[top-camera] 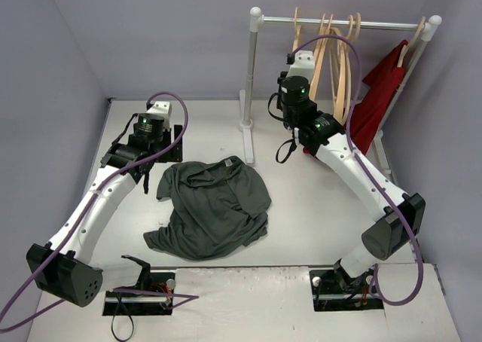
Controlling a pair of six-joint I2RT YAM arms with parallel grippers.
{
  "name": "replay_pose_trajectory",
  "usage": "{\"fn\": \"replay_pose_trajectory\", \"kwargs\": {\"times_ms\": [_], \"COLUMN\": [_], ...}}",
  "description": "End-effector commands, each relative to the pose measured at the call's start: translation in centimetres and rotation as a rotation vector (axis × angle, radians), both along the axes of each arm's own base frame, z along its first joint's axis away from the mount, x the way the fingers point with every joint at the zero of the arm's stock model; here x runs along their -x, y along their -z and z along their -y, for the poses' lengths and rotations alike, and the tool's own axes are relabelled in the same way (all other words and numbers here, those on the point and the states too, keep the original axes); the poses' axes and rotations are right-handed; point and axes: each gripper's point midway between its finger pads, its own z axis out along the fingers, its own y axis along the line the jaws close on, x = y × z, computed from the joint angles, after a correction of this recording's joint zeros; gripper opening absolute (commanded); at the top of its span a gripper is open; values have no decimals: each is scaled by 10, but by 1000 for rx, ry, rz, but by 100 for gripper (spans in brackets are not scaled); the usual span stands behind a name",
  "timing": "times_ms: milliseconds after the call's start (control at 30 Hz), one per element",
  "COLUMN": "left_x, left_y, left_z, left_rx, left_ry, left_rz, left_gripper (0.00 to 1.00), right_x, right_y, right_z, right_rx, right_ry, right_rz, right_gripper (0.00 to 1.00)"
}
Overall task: Place the t-shirt on the hanger
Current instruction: Pick up the hanger from the clothesline.
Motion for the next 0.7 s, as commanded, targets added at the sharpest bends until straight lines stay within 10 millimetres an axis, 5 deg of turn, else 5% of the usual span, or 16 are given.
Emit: {"fn": "replay_pose_trajectory", "kwargs": {"times_ms": [0,300,667], "left_x": [-5,-6,-6], "left_y": [-10,-10,-9], "left_z": [0,1,7], "left_rx": [12,14,19], "left_ry": [2,3,45], "left_rz": [40,40,34], "left_gripper": [71,71,71], "right_x": [25,55,109], "right_y": [-96,-105,-32], "right_z": [12,12,-3], "right_rx": [-121,-168,-199], "right_ry": [-33,-127,-336], "right_rz": [217,240,111], "right_gripper": [0,0,0]}}
